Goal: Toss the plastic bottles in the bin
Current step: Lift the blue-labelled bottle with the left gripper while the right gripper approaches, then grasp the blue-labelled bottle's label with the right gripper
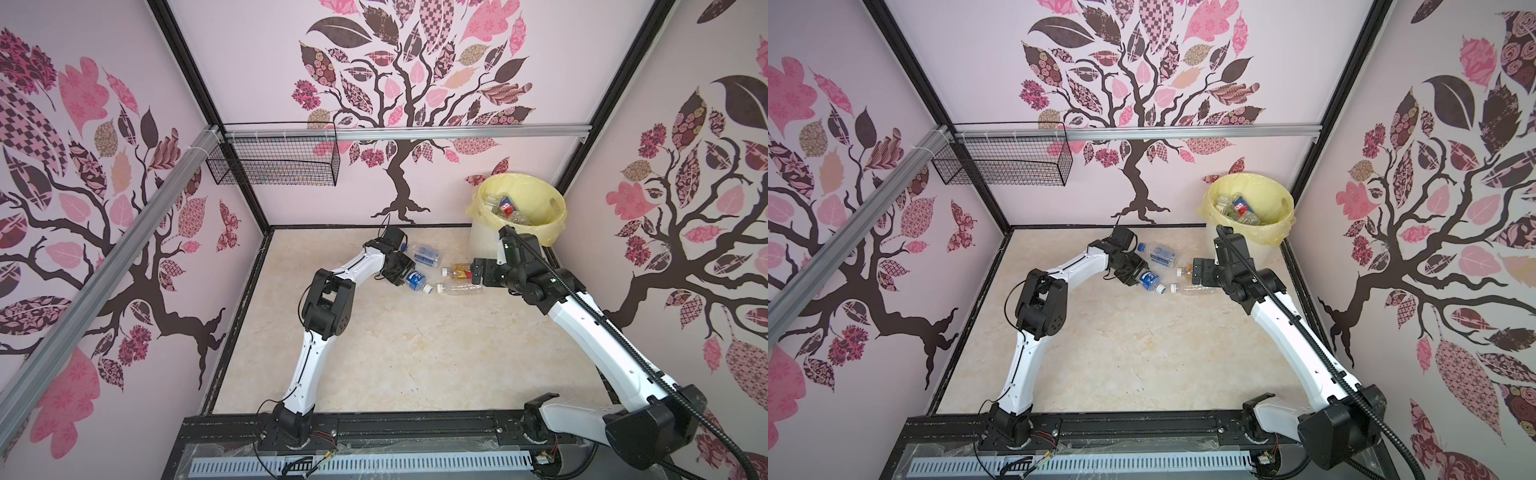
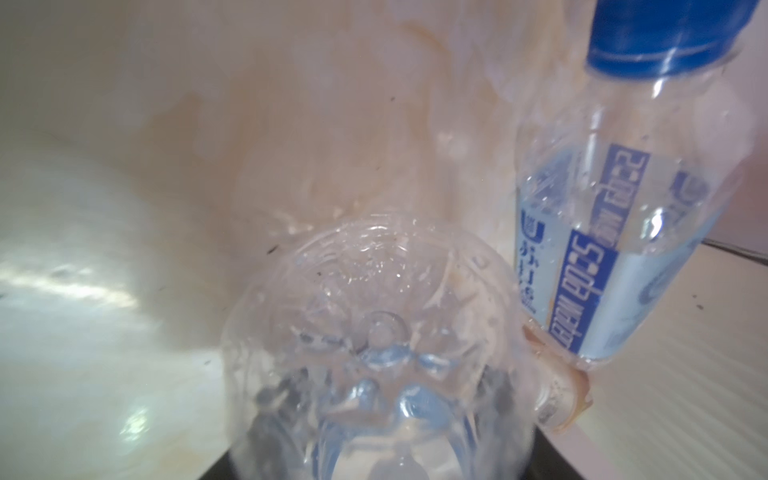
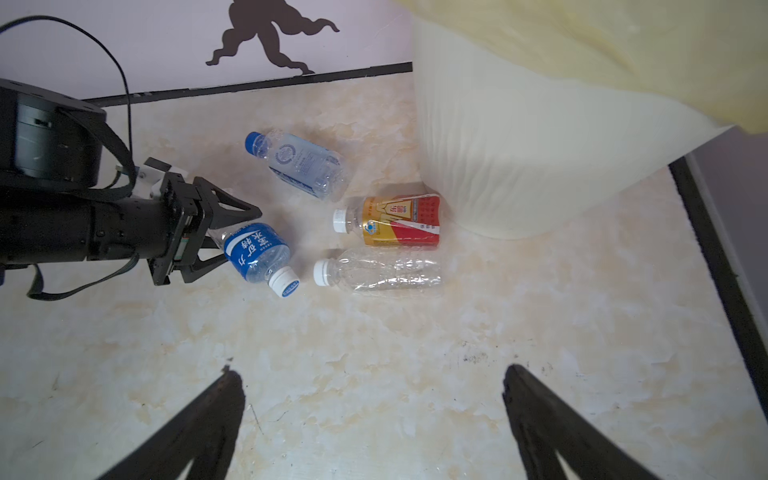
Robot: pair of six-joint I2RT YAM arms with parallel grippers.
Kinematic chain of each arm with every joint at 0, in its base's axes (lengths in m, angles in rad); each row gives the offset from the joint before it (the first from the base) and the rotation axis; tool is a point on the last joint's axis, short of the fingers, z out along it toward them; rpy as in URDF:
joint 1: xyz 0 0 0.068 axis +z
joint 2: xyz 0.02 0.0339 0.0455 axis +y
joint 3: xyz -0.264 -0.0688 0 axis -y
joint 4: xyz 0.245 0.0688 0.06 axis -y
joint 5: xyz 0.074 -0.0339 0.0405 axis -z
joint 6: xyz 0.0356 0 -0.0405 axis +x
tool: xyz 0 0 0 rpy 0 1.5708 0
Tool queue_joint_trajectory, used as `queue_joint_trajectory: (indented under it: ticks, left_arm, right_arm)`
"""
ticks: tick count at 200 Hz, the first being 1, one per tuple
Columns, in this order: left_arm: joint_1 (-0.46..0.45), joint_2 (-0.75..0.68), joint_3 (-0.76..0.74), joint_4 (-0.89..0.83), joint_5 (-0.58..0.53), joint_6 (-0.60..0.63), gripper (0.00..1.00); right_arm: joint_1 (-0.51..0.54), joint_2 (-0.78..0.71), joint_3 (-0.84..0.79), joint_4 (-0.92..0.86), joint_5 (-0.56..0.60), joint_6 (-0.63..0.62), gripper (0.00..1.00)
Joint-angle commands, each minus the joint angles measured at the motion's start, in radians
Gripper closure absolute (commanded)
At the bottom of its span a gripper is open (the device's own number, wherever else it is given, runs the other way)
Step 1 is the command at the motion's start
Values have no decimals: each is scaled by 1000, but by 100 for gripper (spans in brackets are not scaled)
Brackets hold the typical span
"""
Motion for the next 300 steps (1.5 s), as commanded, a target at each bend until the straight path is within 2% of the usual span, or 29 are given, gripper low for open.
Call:
queue_joint_trajectory:
  ticks: [1,36,83,119,179,248,276,300]
  left_arm:
    - [-5,-108,-56,-2,18,83,47]
    - [-12,-259,-109,42,67,126,47]
    - [-48,-445,-158,50,103,113,48]
    - [-83,-530,-170,27,106,109,48]
    - [-105,-579,-182,20,124,86,48]
    - [-136,-541,-89,32,146,44,48]
    - [-146,-547,-88,56,156,9,47]
    - [-146,-558,-84,64,158,-4,46]
  right_arm:
    - [10,9,6,37,-135,0,0]
    - [21,27,2,88,-310,10,1]
    - [25,69,33,157,-435,25,0]
    - [25,88,41,234,-548,65,2]
    - [27,65,-35,359,-648,123,8]
    - [38,91,-56,419,-694,145,11]
    - [42,113,-54,436,-716,156,16]
    - [43,117,-60,437,-707,153,25]
